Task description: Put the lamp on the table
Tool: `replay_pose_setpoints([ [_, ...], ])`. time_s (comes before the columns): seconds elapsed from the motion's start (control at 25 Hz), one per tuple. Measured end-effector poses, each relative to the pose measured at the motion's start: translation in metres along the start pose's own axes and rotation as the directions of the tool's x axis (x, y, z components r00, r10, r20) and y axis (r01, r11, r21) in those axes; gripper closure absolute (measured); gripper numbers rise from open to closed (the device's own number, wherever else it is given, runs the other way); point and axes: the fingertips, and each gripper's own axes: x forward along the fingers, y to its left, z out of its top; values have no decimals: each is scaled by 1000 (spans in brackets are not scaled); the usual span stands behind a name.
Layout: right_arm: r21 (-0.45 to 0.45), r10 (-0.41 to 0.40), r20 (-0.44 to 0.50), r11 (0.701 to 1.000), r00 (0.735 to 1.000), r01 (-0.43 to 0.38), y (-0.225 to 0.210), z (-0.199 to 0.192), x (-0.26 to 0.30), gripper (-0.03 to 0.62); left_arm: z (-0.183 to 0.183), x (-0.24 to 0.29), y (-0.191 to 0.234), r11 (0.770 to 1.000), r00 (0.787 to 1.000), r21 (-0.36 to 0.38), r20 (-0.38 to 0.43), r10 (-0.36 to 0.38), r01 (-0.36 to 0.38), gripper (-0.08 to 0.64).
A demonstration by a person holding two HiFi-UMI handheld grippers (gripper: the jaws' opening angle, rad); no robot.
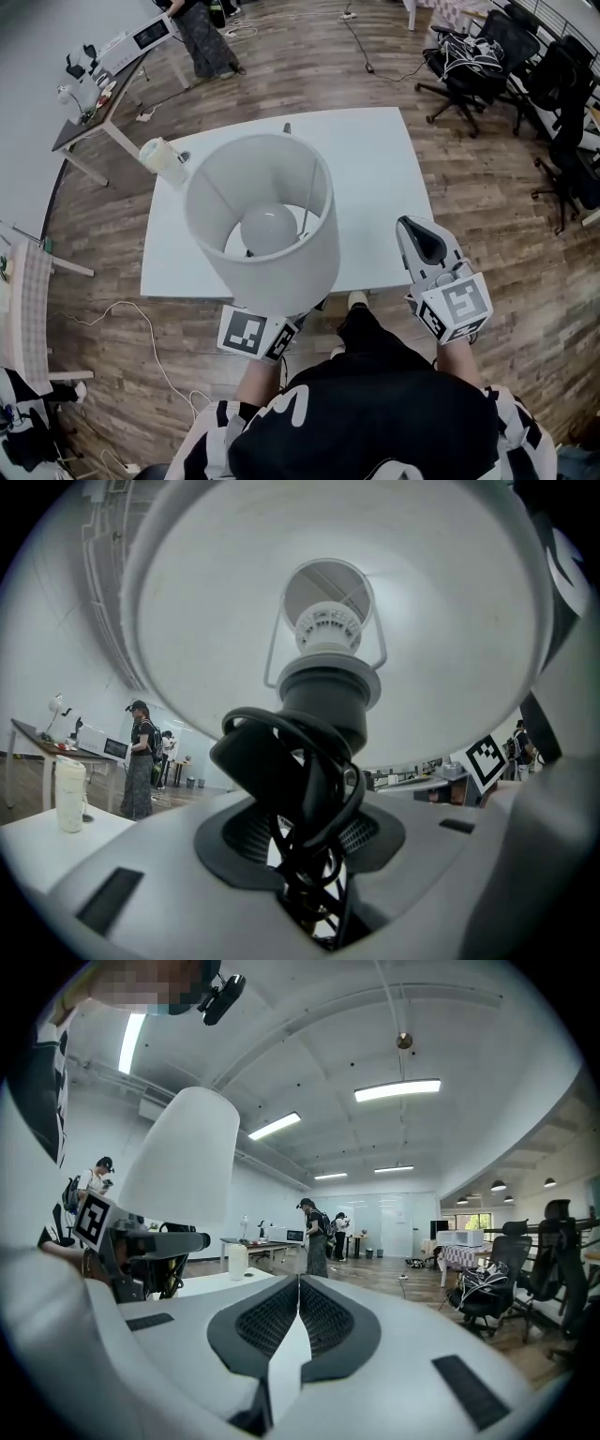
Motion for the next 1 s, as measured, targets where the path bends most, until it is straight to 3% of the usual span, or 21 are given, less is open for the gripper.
replay_pose_setpoints([
  [0.44, -8, 52, -36, 999, 998, -52, -44, 1, 75, 572, -9, 90, 49, 996, 996, 18, -15, 90, -89, 420],
  [1.0, 21, 92, -46, 996, 995, -91, -102, -6, 131, 572, -16, 160, 66, 983, 983, -2, -2, 183, -183, 420],
])
